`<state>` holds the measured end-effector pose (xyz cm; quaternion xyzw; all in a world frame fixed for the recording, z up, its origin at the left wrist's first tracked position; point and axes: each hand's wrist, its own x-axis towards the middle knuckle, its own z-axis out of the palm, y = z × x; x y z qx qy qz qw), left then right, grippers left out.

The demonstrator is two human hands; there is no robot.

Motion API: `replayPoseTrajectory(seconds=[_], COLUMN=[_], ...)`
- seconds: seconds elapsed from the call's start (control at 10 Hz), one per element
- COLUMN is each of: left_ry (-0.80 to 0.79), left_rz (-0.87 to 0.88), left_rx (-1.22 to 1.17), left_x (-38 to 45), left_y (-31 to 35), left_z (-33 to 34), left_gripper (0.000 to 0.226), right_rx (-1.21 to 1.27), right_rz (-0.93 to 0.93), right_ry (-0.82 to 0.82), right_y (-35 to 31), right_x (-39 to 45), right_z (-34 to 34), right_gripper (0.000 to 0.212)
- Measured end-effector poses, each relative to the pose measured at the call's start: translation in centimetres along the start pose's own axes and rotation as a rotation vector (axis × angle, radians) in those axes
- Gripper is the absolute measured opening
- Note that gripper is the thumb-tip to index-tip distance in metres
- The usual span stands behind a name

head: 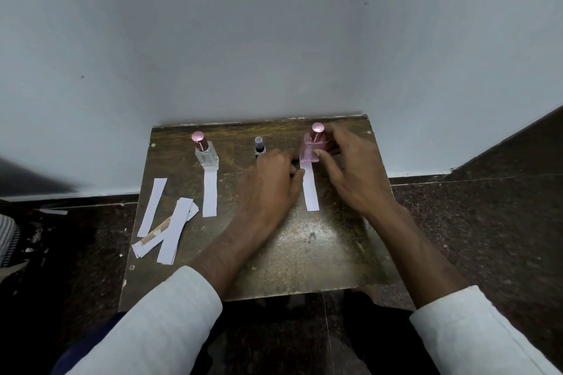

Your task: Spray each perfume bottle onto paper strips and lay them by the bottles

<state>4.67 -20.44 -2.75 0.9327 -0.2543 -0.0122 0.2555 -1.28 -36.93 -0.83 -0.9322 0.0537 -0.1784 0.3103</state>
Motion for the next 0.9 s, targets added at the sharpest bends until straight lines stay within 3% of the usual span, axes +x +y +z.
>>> replayPoseTrajectory(seconds=[0.7,0.9], left_ry=[-0.055,-0.004], left_rz=[0.056,0.114], left_rx=[-0.086,-0.121], left_x=[-0.2,-0.9], left_y=[-1.2,-1.0], left_z=[0.9,0.1], left_gripper=[0.01,0.009], right_rx=[-0.01,0.03], right_rz=[0.02,0.093], right_ry=[-0.055,-0.048], right_y=[-0.1,-0.3], right_x=[0.2,0.1], right_z=[0.5,0.3], right_gripper=[0.033,0.055])
